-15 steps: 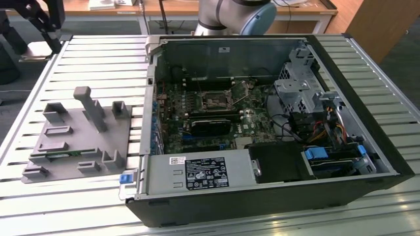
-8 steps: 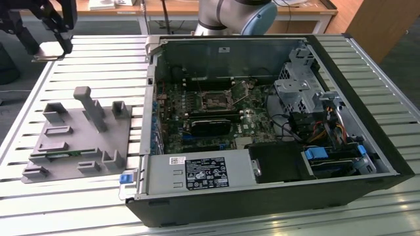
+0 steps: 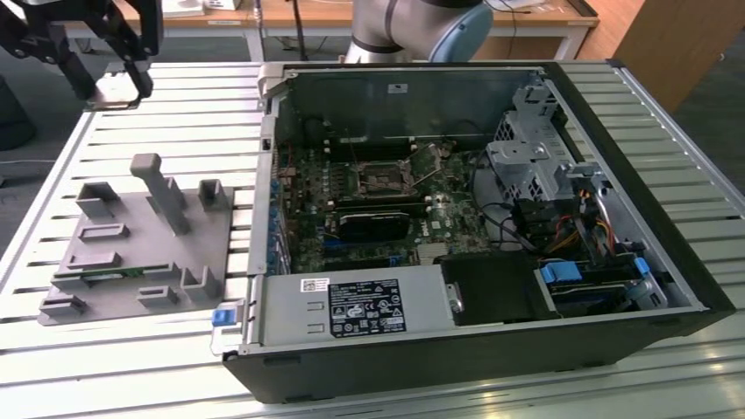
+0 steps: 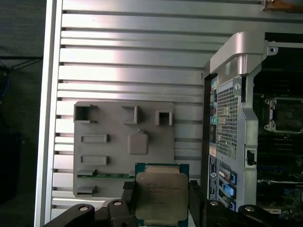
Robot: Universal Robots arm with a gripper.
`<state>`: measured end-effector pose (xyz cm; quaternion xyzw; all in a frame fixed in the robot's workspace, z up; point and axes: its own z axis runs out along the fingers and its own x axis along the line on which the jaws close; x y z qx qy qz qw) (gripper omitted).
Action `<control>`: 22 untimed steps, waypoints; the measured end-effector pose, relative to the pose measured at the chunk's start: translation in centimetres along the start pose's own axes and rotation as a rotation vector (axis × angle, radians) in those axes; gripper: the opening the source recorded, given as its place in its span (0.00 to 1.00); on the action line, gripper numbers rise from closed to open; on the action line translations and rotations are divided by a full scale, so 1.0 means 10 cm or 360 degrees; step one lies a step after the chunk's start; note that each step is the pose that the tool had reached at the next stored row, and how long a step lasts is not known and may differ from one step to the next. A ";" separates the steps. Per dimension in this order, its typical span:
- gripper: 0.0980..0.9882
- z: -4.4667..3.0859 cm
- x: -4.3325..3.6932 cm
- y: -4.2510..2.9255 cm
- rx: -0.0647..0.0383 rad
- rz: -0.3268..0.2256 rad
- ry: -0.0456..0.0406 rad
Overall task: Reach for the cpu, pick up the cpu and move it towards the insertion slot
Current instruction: 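Pick up the cpu and move it towards the insertion slot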
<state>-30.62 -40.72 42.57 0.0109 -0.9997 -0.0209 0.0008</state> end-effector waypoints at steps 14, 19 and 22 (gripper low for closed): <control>0.49 0.026 -0.370 0.060 0.0000 0.0003 -0.0002; 0.49 0.033 -0.481 0.096 -0.0001 0.0003 -0.0004; 0.49 0.039 -0.550 0.119 -0.0001 0.0003 -0.0004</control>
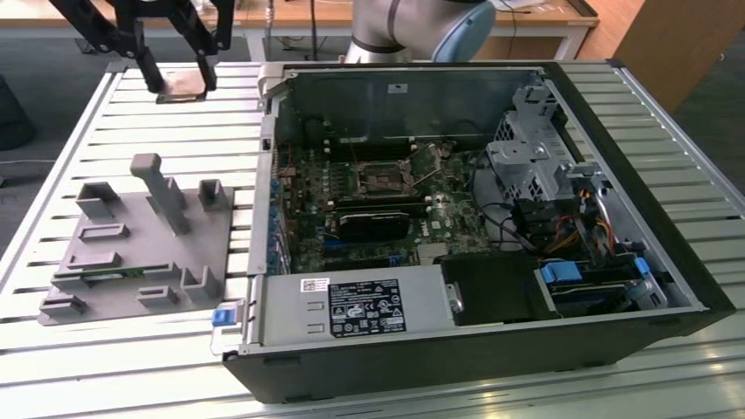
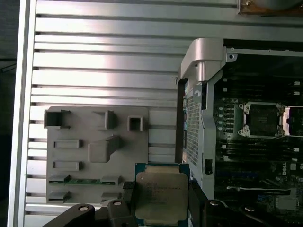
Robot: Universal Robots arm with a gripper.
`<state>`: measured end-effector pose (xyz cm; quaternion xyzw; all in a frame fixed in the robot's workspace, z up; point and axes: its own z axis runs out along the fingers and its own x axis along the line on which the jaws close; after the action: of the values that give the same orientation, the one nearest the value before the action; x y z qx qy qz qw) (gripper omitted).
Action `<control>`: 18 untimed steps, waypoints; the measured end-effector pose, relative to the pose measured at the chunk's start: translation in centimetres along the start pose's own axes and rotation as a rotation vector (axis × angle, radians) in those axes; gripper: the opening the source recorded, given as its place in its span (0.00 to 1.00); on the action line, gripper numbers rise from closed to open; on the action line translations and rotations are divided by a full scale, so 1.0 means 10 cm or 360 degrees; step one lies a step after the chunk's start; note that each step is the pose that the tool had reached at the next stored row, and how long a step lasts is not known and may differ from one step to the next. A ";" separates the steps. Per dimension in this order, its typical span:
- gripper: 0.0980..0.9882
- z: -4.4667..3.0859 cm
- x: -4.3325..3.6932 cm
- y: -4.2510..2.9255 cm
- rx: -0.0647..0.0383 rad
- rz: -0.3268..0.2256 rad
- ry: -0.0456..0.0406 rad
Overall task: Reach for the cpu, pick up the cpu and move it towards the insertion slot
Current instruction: 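Pick up the cpu and move it towards the insertion slot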
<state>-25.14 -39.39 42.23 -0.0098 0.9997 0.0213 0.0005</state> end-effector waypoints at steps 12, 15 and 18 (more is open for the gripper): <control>0.49 0.019 -0.295 0.065 -0.0003 0.0001 -0.0002; 0.49 0.022 -0.385 0.073 -0.0005 0.0001 -0.0003; 0.49 0.024 -0.488 0.078 -0.0005 0.0001 -0.0003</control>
<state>-20.27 -38.50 42.03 -0.0093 0.9997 0.0229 0.0015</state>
